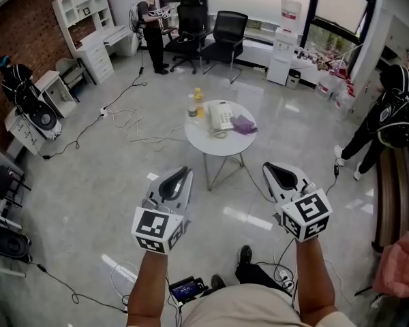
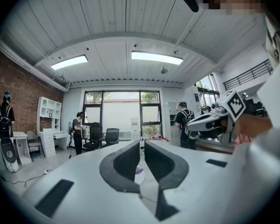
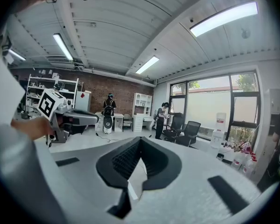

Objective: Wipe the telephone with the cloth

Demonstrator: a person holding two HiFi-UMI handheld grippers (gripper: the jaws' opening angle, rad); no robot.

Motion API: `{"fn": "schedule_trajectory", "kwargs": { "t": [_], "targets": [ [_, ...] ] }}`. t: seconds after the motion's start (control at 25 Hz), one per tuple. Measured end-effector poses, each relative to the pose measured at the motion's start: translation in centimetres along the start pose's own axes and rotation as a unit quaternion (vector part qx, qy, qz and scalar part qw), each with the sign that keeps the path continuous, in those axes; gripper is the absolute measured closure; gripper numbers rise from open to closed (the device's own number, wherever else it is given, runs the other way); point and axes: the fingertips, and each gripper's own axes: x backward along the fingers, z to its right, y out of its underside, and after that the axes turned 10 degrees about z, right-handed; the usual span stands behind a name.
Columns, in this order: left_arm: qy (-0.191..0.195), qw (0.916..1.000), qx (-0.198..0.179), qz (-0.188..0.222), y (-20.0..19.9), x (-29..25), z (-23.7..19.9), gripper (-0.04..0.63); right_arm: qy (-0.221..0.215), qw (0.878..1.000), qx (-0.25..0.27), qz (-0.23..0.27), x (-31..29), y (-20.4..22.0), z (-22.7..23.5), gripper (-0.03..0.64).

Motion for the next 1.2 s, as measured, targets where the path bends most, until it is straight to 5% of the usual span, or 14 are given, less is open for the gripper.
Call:
{"fn": "schedule_trajectory", "kwargs": {
  "t": [0.36,1.2],
  "targets": [
    [-0.023,0.9994,-0.01,-0.022,2.2,-5.3,-2.6,0.566,-0.018,1.0,-0.014,0.008,-5.4,1.7,5.5,0.622],
    [-0.088,0.9937,-0.018,-0.068,7.5,-27.7,-7.2,0.566,-0.101,0.994,-0.041,-0.003,-20.9,7.0,24.5,0.622]
  ]
}}
